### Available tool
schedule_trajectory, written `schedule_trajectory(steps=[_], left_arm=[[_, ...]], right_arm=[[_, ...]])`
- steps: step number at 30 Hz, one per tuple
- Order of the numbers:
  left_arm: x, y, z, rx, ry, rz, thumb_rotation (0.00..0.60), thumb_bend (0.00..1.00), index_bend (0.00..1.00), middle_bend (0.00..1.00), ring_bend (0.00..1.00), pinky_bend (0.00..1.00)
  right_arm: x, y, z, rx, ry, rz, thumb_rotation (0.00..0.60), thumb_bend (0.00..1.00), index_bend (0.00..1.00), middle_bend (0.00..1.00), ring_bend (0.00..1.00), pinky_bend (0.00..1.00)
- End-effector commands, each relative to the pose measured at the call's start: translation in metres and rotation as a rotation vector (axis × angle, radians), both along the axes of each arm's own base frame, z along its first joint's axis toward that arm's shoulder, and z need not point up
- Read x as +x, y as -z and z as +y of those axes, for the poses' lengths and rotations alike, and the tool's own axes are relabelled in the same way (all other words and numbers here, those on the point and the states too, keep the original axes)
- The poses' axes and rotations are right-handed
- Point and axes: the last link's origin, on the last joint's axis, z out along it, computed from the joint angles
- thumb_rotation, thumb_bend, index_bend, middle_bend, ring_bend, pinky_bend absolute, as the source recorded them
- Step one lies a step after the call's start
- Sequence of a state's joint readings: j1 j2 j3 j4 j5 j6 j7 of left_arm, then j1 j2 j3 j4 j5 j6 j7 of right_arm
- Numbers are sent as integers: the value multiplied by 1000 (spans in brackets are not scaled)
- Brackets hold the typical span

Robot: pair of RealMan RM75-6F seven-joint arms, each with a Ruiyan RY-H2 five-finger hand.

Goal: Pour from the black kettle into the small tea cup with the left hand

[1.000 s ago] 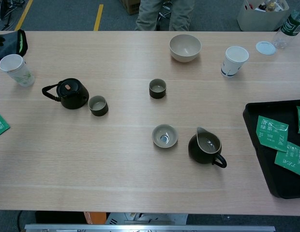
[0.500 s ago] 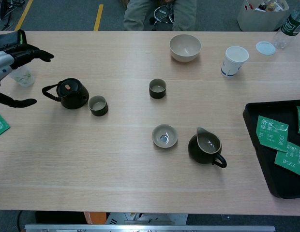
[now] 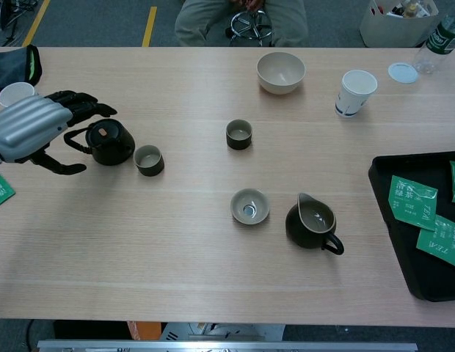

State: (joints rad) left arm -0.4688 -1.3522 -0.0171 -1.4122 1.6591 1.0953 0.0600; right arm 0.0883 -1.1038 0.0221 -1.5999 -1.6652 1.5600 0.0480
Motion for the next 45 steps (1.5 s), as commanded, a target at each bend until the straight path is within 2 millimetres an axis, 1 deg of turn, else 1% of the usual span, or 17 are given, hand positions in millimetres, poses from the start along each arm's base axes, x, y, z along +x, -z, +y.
schedule_trajectory(steps=[1,6,14,20,24,37,39,41,44,45], left_arm=[[-3,11,7,-9,2,3,600,197,121,200,102,113],[-8,19,16,-3,7,5,600,197,121,200,102,113],[-21,31,30,-3,-13,15,600,196,122,202,103,113],[-27,31,42,21,-23,22,600,197,130,209,108,113],[-26,28,47,30,-25,6,600,209,134,216,111,113],[-10,15,68,78,-8,-14,600,218,138,224,111,113],[-8,15,70,77,-10,-14,600,218,163,228,111,113],[-7,15,71,75,-12,-11,600,217,233,247,118,113],[-6,16,74,72,-10,2,600,218,306,286,148,113],[-6,16,74,72,-9,8,600,218,316,295,155,113]], right_arm=[[0,0,0,1,1,-1,600,141,334,325,221,238],[-1,-1,0,-3,6,0,600,141,334,325,221,238],[-4,-3,2,-13,21,0,600,141,334,325,221,238],[-5,-4,2,-15,21,1,600,141,334,325,221,238],[-6,-5,2,-19,28,-1,600,141,334,325,221,238],[-10,-7,5,-29,40,-6,600,141,334,325,221,238],[-11,-7,5,-29,41,-7,600,141,335,325,221,238],[-11,-7,5,-29,42,-8,600,141,334,325,221,238],[-12,-8,6,-30,44,-8,600,141,334,325,221,238],[-12,-8,6,-31,44,-7,600,141,334,325,221,238]])
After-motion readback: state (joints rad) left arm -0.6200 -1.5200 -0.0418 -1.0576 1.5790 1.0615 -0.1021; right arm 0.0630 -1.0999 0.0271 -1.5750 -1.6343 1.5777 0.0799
